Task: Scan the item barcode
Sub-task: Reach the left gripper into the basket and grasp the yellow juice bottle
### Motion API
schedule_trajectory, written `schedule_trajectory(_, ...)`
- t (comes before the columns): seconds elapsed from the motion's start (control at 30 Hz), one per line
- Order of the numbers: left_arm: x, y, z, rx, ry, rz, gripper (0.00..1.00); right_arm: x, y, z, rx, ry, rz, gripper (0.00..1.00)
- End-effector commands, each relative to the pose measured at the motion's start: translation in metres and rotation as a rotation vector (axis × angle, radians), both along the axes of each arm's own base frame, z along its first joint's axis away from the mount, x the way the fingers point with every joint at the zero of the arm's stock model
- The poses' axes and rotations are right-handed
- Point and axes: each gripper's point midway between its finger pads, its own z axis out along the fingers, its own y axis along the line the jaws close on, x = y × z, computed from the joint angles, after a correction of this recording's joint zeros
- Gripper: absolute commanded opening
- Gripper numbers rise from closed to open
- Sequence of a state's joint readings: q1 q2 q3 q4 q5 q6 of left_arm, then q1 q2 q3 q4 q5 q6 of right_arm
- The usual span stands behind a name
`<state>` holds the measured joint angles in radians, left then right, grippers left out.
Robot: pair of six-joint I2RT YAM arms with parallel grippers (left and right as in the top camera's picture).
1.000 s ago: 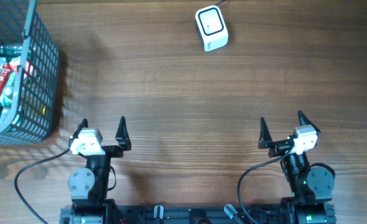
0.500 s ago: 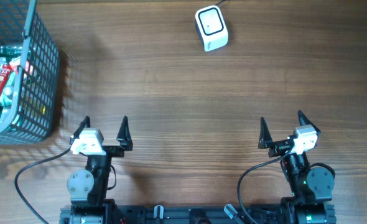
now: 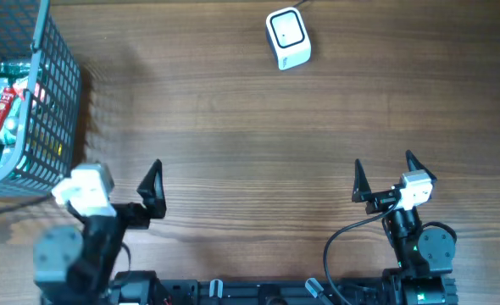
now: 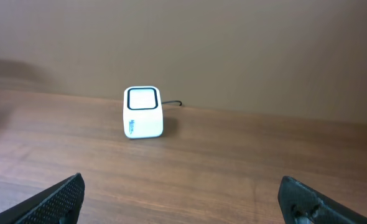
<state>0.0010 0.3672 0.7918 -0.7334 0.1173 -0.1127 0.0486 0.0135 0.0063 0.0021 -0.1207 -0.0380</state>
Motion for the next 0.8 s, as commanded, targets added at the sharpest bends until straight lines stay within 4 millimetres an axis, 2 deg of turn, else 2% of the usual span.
schedule_trajectory(0.0,0.008,-0.016,0.031,-0.041,0.192,-0.083,1.0,0.0,-0.005,0.002,0.015,-0.009,-0.028,1.0)
schedule_trajectory(0.13,0.024,-0.026,0.047,-0.08,0.416,-0.131,1.0,0.0,-0.005,0.002,0.014,-0.009,-0.028,1.0)
schedule_trajectory(0.2,0.051,-0.032,0.06,-0.1,0.427,-0.163,1.0,0.0,-0.005,0.002,0.014,-0.009,-0.028,1.0)
schedule_trajectory(0.3,0.086,-0.033,0.058,-0.097,0.413,-0.166,1.0,0.0,-0.005,0.002,0.014,-0.009,-0.028,1.0)
schedule_trajectory(0.37,0.112,-0.03,0.073,-0.088,0.319,-0.156,1.0,0.0,-0.005,0.002,0.014,-0.009,-0.028,1.0)
schedule_trajectory(0.4,0.127,-0.017,0.087,-0.103,0.251,-0.076,1.0,0.0,-0.005,0.002,0.014,-0.009,-0.028,1.0)
schedule_trajectory(0.43,0.139,0.006,0.104,-0.116,0.172,0.044,0.99,0.0,-0.005,0.002,0.014,-0.009,-0.028,1.0)
schedule_trajectory(0.5,0.148,0.048,0.131,-0.104,0.053,0.203,0.98,0.0,-0.005,0.002,0.014,-0.009,-0.028,1.0)
schedule_trajectory(0.57,0.147,0.083,0.148,-0.101,-0.014,0.302,0.99,0.0,-0.005,0.002,0.014,-0.009,-0.028,1.0)
schedule_trajectory(0.67,0.127,0.152,0.147,-0.094,-0.017,0.514,0.99,0.0,-0.005,0.002,0.014,-0.009,-0.028,1.0)
schedule_trajectory(0.77,0.101,0.218,0.125,-0.113,0.055,0.711,1.0,0.0,-0.005,0.002,0.014,-0.009,-0.028,1.0)
